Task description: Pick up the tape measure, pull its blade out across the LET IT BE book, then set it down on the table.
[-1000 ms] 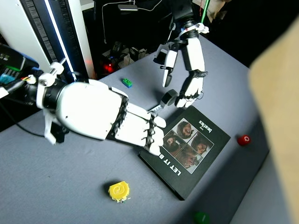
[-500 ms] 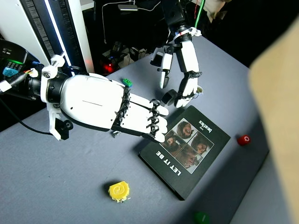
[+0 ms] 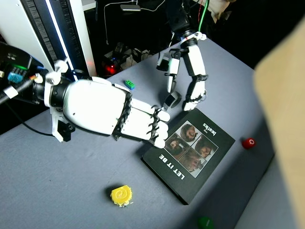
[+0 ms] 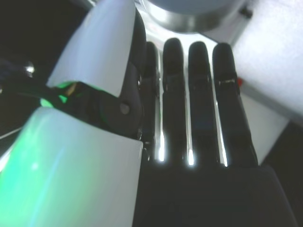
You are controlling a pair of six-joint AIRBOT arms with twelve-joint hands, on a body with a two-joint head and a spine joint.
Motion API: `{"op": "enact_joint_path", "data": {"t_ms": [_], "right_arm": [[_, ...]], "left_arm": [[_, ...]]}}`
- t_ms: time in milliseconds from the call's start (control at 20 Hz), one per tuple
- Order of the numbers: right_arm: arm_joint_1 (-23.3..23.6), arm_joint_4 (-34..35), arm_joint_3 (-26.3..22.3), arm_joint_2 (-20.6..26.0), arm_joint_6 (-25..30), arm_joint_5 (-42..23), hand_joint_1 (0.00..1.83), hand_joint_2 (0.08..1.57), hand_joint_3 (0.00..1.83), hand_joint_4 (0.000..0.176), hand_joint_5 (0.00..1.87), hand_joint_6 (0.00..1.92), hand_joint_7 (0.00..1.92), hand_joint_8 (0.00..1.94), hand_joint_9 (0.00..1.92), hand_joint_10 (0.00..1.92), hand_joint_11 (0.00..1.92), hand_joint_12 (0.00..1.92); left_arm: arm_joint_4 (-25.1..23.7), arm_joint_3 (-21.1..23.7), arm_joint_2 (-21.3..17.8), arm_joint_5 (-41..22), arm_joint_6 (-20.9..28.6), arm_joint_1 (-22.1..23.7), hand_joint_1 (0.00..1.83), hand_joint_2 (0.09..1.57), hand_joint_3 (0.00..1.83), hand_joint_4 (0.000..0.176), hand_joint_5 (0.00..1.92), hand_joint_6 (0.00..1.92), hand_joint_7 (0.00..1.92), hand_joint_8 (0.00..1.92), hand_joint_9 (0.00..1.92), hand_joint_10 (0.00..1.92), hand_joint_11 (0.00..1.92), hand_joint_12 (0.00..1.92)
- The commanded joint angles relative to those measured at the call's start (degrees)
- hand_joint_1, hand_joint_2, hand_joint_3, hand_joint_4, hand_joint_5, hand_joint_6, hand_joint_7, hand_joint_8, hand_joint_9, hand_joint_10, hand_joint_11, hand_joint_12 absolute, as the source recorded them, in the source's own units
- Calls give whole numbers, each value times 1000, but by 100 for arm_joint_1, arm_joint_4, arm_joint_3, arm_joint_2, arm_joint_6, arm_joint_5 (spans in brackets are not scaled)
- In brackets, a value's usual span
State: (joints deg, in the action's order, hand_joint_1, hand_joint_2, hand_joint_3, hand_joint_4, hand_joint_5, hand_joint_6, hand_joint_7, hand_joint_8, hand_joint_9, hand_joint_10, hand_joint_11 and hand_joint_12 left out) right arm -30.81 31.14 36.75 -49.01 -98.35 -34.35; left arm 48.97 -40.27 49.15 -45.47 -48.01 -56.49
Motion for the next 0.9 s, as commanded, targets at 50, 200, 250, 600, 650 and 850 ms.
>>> {"op": "enact_joint_path", "data": {"t_ms": [50, 200, 250, 600, 650, 850], "right_arm": [[85, -207, -5, 18, 36, -760, 49, 1148, 2, 0, 55, 6, 138, 3, 101, 3, 0, 370], [20, -206, -4, -23, 193, -811, 44, 1147, 1, 0, 56, 3, 139, 1, 102, 2, 0, 393], [13, -206, -5, -27, 193, -810, 45, 1147, 1, 0, 57, 3, 139, 1, 102, 2, 0, 395], [-9, -207, -5, -27, 165, -825, 47, 1143, 0, 0, 53, 0, 137, 1, 102, 1, 0, 399], [-21, -207, -5, -27, 157, -823, 47, 1143, 0, 0, 53, 0, 137, 1, 102, 1, 0, 399], [-32, -208, -5, -27, 152, -815, 46, 1144, 0, 0, 63, 5, 139, 1, 104, 2, 0, 399]], "left_arm": [[-159, -14, 27, -520, 66, 41, 1237, 1077, 0, 0, 709, 15, 662, 8, 570, 7, 344, 607], [-55, 17, 35, -520, 230, 32, 1238, 1076, 0, 0, 690, 3, 642, 0, 550, 0, 311, 593], [-56, 16, 41, -520, 235, 29, 1237, 1076, 0, 0, 682, 0, 637, 0, 547, 0, 307, 592], [-227, 43, 57, -590, 261, -99, 1241, 1071, 0, 0, 676, 0, 650, 2, 567, 6, 310, 595], [-258, 56, 56, -598, 261, -108, 1241, 1071, 0, 0, 676, 0, 650, 2, 567, 6, 310, 595], [-312, 94, 42, -606, 288, -111, 1243, 1071, 0, 0, 694, 6, 680, 11, 584, 9, 315, 598]]}}
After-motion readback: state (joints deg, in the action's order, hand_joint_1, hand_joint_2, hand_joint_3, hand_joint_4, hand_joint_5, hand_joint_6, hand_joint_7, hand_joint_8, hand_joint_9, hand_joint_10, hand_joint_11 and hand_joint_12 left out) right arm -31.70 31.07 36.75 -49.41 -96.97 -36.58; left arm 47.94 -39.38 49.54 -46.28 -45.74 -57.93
